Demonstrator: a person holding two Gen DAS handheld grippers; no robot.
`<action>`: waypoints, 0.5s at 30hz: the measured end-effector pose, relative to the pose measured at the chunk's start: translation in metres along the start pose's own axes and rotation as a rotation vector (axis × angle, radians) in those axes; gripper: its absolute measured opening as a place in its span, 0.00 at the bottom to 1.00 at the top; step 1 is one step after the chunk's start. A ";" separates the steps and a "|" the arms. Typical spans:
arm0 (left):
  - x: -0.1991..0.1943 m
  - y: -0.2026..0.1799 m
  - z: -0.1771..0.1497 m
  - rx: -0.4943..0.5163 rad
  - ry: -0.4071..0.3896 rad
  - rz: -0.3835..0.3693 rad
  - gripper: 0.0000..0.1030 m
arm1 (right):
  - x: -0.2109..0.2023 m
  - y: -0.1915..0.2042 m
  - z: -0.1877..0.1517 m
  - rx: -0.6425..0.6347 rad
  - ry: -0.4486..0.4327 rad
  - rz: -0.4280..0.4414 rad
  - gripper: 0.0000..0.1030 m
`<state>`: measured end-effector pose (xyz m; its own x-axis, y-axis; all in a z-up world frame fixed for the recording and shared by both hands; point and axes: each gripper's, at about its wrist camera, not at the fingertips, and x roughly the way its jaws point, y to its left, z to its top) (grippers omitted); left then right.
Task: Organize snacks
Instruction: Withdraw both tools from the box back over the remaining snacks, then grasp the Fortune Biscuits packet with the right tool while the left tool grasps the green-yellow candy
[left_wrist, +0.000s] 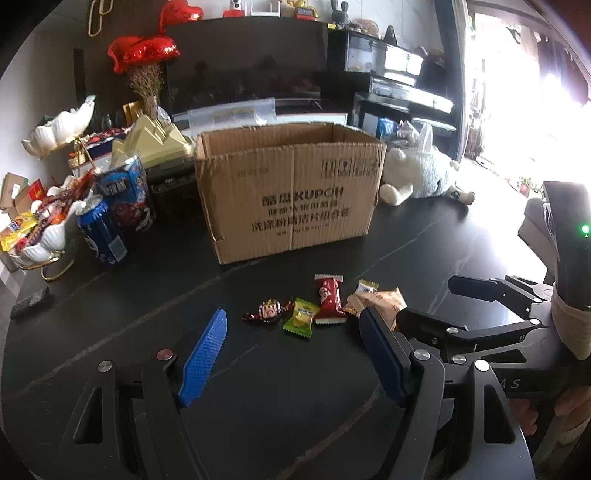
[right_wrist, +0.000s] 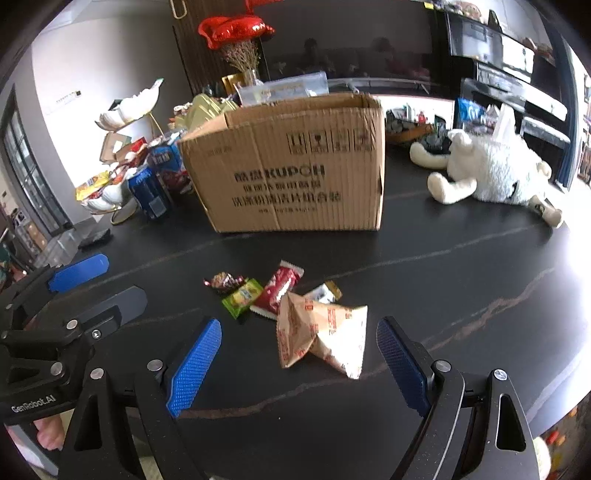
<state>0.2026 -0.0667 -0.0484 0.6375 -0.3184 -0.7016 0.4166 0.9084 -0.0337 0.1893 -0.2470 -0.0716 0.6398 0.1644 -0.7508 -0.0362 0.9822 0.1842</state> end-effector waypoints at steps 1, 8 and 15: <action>0.003 0.000 -0.001 0.000 0.005 -0.003 0.72 | 0.004 -0.001 -0.002 0.004 0.010 0.000 0.84; 0.029 0.003 -0.007 0.008 0.055 -0.029 0.71 | 0.024 -0.006 -0.009 0.015 0.056 -0.009 0.84; 0.060 0.007 -0.014 0.041 0.107 -0.074 0.71 | 0.045 -0.013 -0.011 0.030 0.093 -0.046 0.84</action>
<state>0.2343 -0.0752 -0.1005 0.5318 -0.3517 -0.7704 0.4876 0.8709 -0.0611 0.2099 -0.2518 -0.1148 0.5665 0.1278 -0.8141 0.0160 0.9860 0.1659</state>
